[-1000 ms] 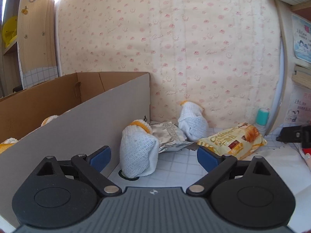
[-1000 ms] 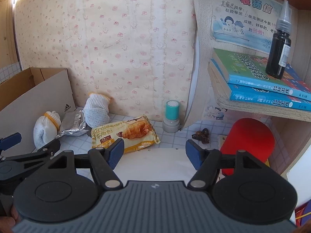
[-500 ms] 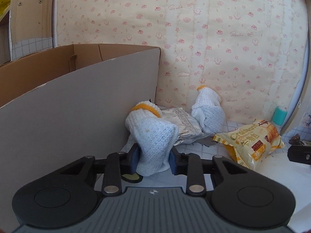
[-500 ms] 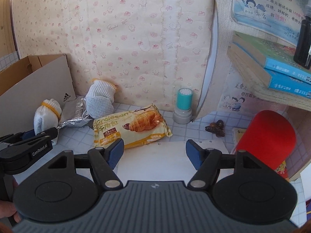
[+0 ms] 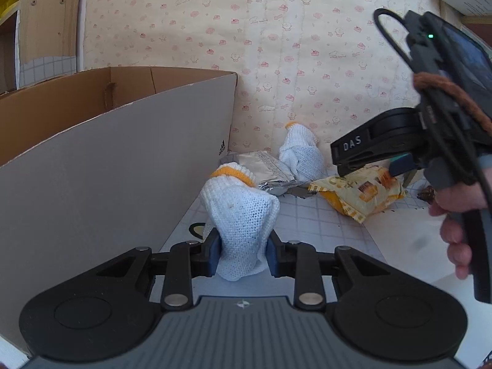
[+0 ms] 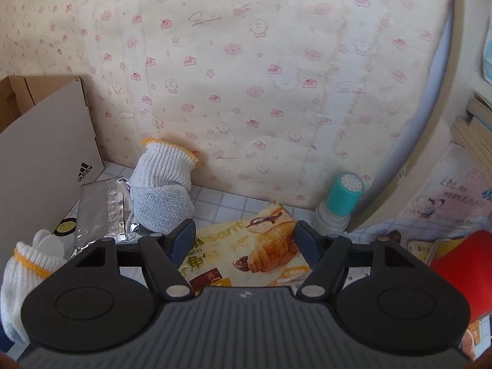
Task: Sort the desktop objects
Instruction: 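Grasp a white glove with the left tool while the right tool grasps the croissant bag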
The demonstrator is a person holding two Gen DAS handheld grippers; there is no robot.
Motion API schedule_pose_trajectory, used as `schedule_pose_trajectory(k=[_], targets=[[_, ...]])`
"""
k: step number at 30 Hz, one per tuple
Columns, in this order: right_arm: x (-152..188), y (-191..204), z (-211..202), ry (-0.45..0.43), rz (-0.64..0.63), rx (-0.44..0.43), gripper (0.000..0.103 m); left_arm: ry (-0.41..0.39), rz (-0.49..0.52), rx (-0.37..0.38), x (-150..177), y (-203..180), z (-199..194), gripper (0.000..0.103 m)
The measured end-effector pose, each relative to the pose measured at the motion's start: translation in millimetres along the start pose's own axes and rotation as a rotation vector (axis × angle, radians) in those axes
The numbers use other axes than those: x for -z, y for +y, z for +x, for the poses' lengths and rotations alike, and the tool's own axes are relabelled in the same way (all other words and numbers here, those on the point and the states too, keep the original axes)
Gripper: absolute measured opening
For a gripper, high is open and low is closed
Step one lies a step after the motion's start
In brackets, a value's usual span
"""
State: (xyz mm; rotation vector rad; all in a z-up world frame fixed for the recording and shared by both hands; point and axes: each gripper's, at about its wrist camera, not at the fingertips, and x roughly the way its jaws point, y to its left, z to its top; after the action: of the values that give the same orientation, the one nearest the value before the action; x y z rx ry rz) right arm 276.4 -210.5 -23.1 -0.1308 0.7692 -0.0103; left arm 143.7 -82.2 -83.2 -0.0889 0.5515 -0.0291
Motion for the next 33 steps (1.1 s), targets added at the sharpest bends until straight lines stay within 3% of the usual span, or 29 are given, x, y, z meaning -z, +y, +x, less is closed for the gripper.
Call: schedule_pose_trajectory(k=[4,8,11,14,15,16,18,21,24,29,33], targets=[[0,14,7,0.006,-0.096,0.064,0.071,0.001,0.004,0.02,3,3,-7,0.031],[19,7,-12,0.029,-0.128,0.001,0.072,0.006,0.007,0.032,3,5,-9,0.031],[46,-3,-38,-0.003,-0.215,0.031,0.073,-0.002,0.007,0.042,3,6,-12,0.031],[63,-28,-66,-0.054,-0.139,0.059,0.074,-0.002,0.003,0.055,4,5,-13,0.031],[67,-37,-74,-0.071,-0.089,0.061,0.079,-0.004,0.004,0.059,4,4,-14,0.031],[71,-46,-80,-0.079,-0.035,0.058,0.091,-0.005,0.004,0.06,4,4,-14,0.031],[76,-56,-85,-0.078,0.041,0.068,0.096,-0.008,0.006,0.067,4,1,-16,0.031],[77,-56,-76,-0.052,0.084,0.04,0.096,-0.014,0.019,0.071,5,-3,-18,0.031],[74,-44,-62,-0.04,0.05,-0.011,0.096,-0.014,0.03,0.076,5,-4,-20,0.031],[56,-21,-31,-0.021,-0.076,0.021,0.096,-0.015,0.025,0.066,6,1,-18,0.031],[45,-19,-3,0.031,-0.079,0.025,0.093,-0.014,0.026,0.064,4,1,-15,0.031]])
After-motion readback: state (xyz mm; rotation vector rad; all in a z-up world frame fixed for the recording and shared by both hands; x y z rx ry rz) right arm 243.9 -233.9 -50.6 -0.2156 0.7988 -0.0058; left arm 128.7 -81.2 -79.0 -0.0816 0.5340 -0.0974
